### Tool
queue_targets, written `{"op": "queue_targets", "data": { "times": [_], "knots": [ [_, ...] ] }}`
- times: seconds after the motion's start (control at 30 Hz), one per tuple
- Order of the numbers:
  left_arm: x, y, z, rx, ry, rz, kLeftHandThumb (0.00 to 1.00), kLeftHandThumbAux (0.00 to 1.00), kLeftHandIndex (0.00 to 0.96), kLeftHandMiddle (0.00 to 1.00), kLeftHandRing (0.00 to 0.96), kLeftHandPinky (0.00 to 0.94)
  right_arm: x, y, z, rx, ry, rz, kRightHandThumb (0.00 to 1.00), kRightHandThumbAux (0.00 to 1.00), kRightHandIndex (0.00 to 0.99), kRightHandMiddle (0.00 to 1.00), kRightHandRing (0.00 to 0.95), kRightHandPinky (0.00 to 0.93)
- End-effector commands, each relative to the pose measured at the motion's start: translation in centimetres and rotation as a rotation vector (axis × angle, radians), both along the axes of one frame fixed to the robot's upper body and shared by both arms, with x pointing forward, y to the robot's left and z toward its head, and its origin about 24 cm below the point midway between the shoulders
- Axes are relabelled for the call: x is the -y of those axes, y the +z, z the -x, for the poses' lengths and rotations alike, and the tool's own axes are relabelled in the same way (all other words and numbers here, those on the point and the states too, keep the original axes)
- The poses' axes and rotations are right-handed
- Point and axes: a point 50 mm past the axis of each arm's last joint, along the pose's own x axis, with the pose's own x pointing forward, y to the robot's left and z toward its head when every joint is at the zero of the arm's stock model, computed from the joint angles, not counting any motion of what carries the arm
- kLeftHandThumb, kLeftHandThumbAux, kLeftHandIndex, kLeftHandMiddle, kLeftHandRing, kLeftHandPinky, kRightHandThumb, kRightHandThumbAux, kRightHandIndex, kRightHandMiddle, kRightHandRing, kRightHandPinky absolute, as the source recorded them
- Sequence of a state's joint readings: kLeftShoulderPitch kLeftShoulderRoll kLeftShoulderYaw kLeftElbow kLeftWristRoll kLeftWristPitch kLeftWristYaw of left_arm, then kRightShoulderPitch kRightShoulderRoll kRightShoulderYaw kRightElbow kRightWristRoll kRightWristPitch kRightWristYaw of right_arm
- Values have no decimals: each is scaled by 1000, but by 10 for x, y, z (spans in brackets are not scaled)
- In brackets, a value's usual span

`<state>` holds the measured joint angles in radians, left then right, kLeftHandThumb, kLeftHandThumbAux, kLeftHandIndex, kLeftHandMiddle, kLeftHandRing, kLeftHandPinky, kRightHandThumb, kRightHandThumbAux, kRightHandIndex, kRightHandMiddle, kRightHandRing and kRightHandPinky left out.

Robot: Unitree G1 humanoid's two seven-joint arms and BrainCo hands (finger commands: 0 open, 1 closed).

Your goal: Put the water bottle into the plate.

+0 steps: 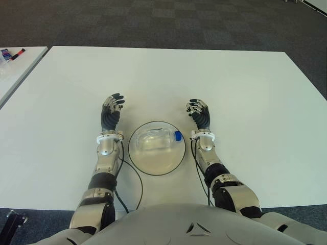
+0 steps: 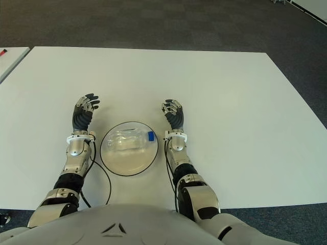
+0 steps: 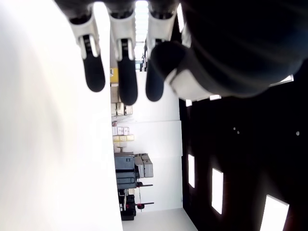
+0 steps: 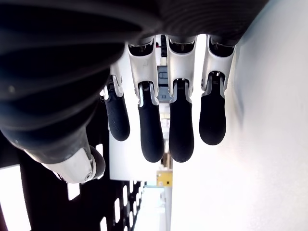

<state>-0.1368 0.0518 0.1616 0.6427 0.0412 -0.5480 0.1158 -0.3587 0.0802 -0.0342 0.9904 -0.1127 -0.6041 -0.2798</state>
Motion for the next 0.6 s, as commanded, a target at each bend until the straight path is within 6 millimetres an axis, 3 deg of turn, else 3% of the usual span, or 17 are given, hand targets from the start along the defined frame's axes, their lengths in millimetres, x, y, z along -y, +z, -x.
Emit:
{"op": "queue_targets", "data": {
  "times": [0.03,0.6],
  "knots": [
    [2,-3,0,-15,-6,-28,842,668,420,506,600,584,2,-16,11,-94,-18,-10,942,669,353,495,523,576],
    [5,-3,2,-19,-14,-86,844,667,417,510,616,599,4,-16,11,-92,-21,-5,942,669,350,494,527,575]
  ]
}}
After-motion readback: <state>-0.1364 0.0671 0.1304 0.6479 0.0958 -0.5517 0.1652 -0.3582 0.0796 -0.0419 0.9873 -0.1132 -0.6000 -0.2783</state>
